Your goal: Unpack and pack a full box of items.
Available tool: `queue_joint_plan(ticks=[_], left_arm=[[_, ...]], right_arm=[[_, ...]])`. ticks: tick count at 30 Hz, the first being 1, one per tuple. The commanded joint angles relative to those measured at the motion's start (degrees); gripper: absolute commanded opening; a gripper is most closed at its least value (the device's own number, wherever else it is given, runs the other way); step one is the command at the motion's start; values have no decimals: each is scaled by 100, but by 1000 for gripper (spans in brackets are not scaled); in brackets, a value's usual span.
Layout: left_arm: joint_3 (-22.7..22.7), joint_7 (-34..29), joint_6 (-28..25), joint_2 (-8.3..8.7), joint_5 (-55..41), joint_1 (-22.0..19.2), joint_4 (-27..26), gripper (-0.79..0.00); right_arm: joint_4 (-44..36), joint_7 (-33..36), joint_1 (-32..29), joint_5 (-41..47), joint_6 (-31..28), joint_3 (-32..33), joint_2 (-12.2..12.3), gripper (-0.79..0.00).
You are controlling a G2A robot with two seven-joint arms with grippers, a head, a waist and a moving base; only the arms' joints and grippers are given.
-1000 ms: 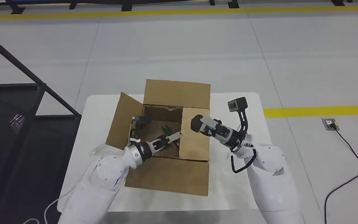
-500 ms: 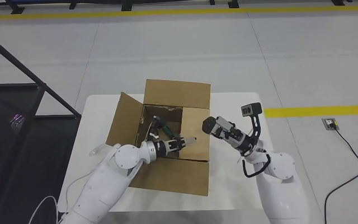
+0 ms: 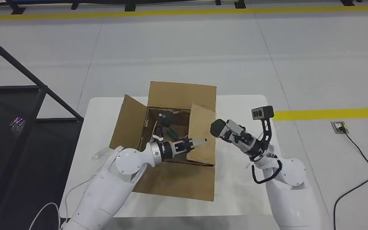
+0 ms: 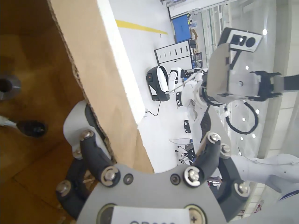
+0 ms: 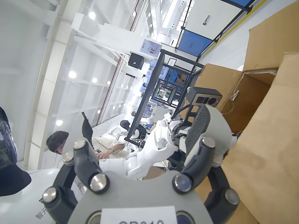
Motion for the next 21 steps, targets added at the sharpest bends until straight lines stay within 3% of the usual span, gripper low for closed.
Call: queue_joint_plan(ticks=[1, 10, 21], left_arm=[[14, 126, -20, -23, -26, -15, -94, 0], [687, 326, -194, -340, -306, -581, 305, 0], [2002, 511, 132, -1113, -334, -1706, 2015, 0]], right_arm=[[-41, -159, -51, 118, -129, 71, 12, 0], [-488, -1220, -721, 926, -958, 920, 90, 0], [-806, -1402, -1469, 968, -1063, 1467, 210, 0]])
